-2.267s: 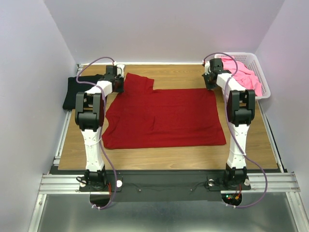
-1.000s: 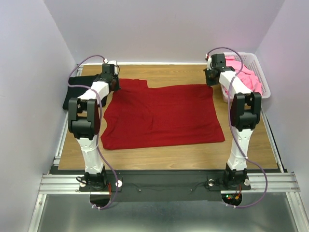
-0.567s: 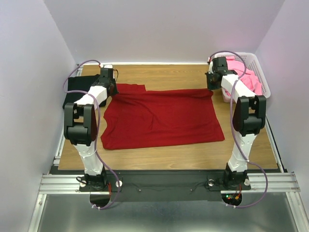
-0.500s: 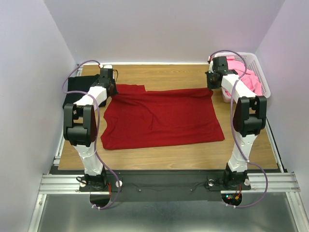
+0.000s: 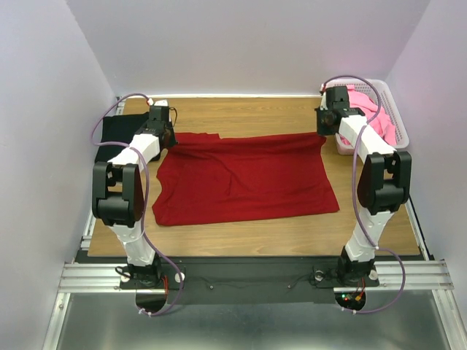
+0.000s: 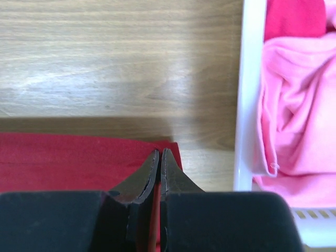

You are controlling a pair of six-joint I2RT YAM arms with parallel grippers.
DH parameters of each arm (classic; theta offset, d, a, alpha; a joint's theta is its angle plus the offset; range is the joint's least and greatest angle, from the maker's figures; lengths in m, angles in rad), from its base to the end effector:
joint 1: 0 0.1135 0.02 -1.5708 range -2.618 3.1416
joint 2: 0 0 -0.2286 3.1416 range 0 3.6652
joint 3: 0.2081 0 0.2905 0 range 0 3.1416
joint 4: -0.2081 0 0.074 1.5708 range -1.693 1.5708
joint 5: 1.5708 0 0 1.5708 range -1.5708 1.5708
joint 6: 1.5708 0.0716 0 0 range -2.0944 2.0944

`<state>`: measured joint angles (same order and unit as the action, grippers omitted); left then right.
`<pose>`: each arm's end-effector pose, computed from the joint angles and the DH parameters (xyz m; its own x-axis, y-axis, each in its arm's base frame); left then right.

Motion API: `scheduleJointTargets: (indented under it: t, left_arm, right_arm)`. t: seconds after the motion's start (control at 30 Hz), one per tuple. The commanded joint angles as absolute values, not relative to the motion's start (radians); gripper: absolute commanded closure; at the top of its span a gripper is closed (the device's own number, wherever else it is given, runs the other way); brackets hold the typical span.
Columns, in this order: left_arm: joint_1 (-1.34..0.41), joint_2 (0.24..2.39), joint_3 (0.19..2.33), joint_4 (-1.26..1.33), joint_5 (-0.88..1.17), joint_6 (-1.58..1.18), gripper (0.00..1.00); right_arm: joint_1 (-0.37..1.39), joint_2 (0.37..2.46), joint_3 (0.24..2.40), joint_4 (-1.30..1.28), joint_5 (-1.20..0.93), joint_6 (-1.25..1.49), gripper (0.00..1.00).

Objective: Fold and stack the t-shirts
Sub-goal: Fold the tshirt

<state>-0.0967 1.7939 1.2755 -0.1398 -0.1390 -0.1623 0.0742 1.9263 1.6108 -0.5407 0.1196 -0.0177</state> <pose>0.4606 -0.0347 0.1591 -0.5987 -0.1027 -0.7944 -0.1117 0.9928 -0.0442 0.4828 0.0273 0.1871 -0.7532 -0.0736 -0.6536 -0.0089 0.9948 -0.1017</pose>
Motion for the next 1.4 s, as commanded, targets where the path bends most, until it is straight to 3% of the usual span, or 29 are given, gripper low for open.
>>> scheduleJointTargets:
  t: [0.0, 0.53, 1.37]
  left_arm:
    - [-0.094, 1.715, 1.281, -0.138, -0.173, -0.155, 1.00]
    - [-0.110, 1.713, 1.315, -0.166, -0.143, -0.147, 1.00]
    - [-0.112, 1.614, 1.207, -0.259, -0.206, -0.193, 1.00]
  right_arm:
    - [0.075, 1.862, 1.601, -0.491, 0.225, -0.003, 1.00]
    - [0.075, 1.859, 1.637, -0.476, 0.325, -0.005, 0.99]
    - [0.074, 1.779, 1.462, -0.476, 0.311, 0.081, 1.00]
